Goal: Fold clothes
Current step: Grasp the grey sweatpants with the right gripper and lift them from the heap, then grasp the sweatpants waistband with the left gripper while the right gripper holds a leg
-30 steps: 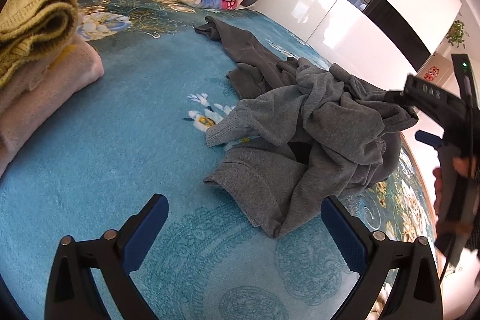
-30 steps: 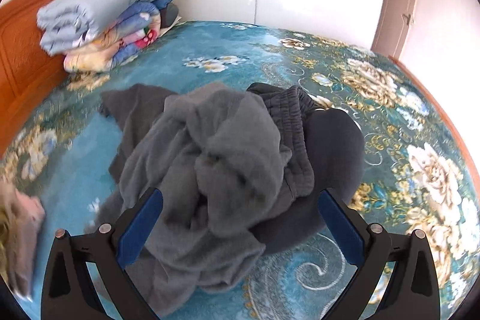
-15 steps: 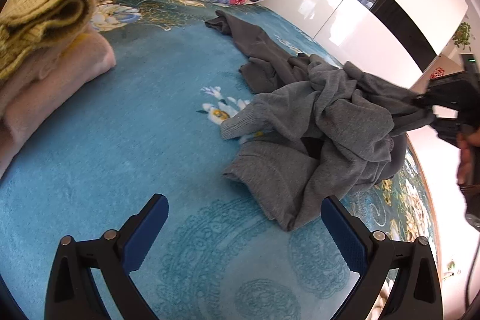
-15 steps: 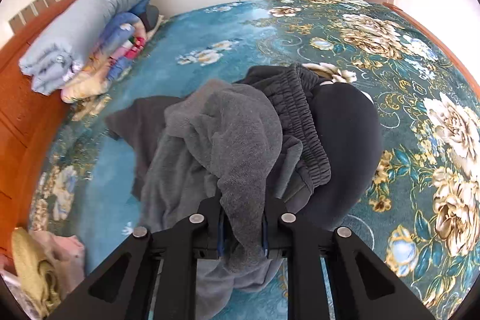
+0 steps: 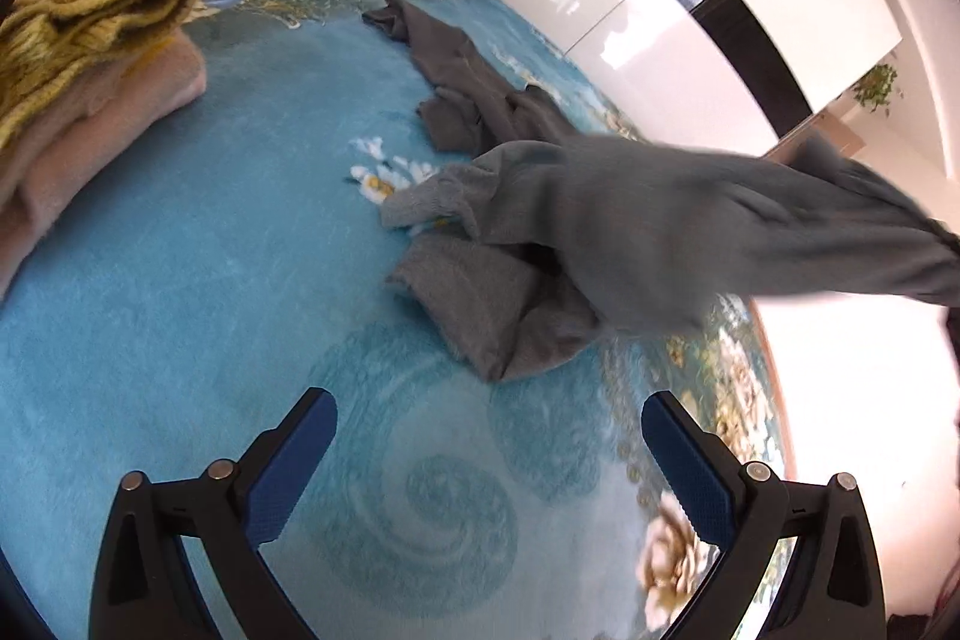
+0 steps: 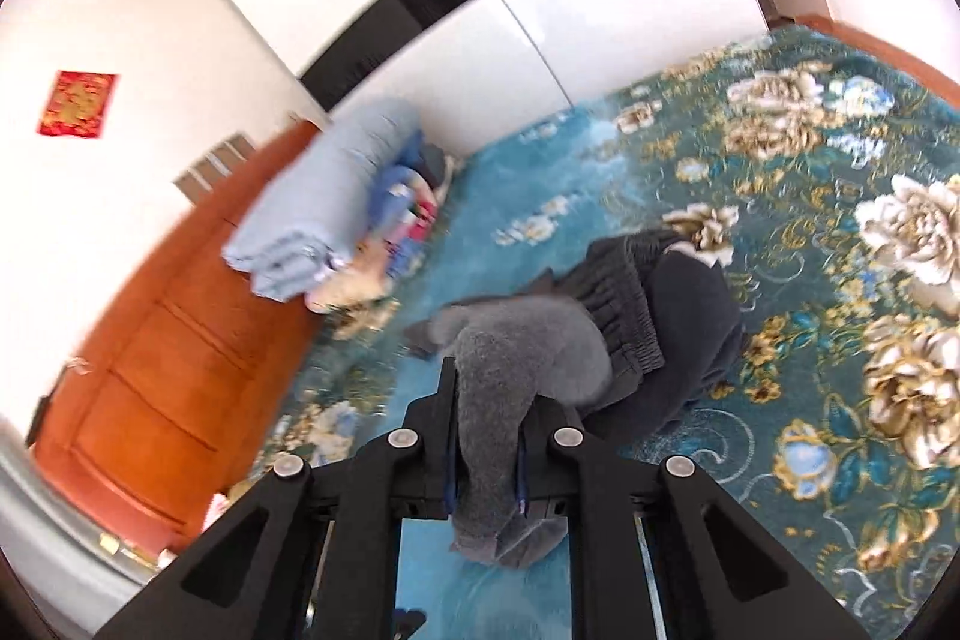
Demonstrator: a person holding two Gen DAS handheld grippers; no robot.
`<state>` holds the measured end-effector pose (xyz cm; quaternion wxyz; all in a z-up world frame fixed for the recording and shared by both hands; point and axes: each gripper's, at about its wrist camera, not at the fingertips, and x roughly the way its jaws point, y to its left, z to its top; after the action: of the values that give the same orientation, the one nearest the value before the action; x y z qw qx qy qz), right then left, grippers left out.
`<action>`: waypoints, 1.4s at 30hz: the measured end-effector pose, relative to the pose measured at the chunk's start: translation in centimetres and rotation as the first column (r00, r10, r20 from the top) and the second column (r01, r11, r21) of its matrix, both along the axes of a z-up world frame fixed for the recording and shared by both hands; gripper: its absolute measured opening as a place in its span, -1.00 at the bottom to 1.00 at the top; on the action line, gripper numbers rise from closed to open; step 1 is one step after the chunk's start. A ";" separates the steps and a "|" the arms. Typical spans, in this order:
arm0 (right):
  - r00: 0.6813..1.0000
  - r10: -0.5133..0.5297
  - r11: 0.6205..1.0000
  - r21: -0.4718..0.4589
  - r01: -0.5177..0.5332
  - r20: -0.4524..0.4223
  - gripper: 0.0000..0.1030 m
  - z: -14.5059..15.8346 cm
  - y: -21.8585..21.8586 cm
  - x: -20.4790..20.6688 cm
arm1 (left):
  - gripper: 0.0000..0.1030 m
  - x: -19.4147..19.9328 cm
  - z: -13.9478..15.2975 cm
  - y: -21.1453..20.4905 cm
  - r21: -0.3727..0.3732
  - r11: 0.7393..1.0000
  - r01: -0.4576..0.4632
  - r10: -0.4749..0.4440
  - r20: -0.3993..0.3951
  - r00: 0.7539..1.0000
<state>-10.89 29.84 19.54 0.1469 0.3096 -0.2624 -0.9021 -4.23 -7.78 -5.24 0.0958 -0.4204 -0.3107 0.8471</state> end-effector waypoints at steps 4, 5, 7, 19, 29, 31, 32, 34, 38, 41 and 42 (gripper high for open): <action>0.995 0.021 1.000 -0.005 -0.022 -0.096 -0.74 3.5 2.8 6.7 | 1.00 1.4 0.7 0.2 -0.024 1.000 0.009 -0.009 0.002 1.000; 0.994 0.021 1.000 -0.003 -0.022 -0.104 -0.74 3.9 3.4 8.0 | 1.00 1.7 0.8 0.2 -0.030 1.000 0.010 -0.010 0.004 1.000; 0.993 0.020 1.000 0.003 -0.020 -0.120 -0.74 4.6 4.6 10.5 | 1.00 2.2 0.9 0.2 -0.038 0.999 0.014 -0.013 0.014 1.000; 0.935 -0.210 0.975 0.013 0.223 -0.287 -0.74 10.3 13.0 19.8 | 1.00 4.3 1.1 0.7 -0.069 0.997 0.033 -0.030 0.047 0.998; 0.994 -0.002 1.000 0.015 0.001 0.108 -0.73 -7.3 2.2 13.9 | 1.00 5.7 1.5 0.0 -0.059 0.998 -0.014 0.018 0.061 0.998; 0.992 0.046 0.999 0.010 -0.048 0.121 -0.73 -9.7 -0.9 14.2 | 1.00 5.9 1.3 -0.5 -0.022 1.000 -0.014 0.016 0.083 0.996; 0.991 0.078 0.997 0.014 -0.080 0.112 -0.73 -10.1 -2.6 14.8 | 1.00 5.9 1.2 -0.8 -0.005 1.000 -0.016 0.017 0.096 0.995; 0.971 0.192 0.979 0.044 -0.200 0.143 -0.71 -12.0 -6.4 16.0 | 1.00 5.9 0.7 -1.2 0.030 0.999 -0.021 0.017 0.122 0.992; 0.893 0.294 0.928 0.120 -0.352 0.342 -0.71 -19.2 -11.4 18.2 | 1.00 5.7 -0.5 -1.4 0.081 0.997 -0.013 -0.003 0.187 0.982; 0.846 0.278 0.924 0.116 -0.365 0.454 -0.71 -24.6 -12.2 19.5 | 1.00 5.5 -1.6 -0.9 0.100 0.995 0.006 -0.031 0.255 0.966; 0.838 0.272 0.922 0.122 -0.368 0.473 -0.71 -25.7 -12.3 20.0 | 1.00 5.4 -1.9 -0.8 0.107 0.994 0.012 -0.041 0.277 0.960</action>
<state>9.09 17.54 -6.11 0.1988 0.5615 -0.1376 -0.7914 1.22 -8.58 -7.16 0.0842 -0.5340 -0.3593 0.7607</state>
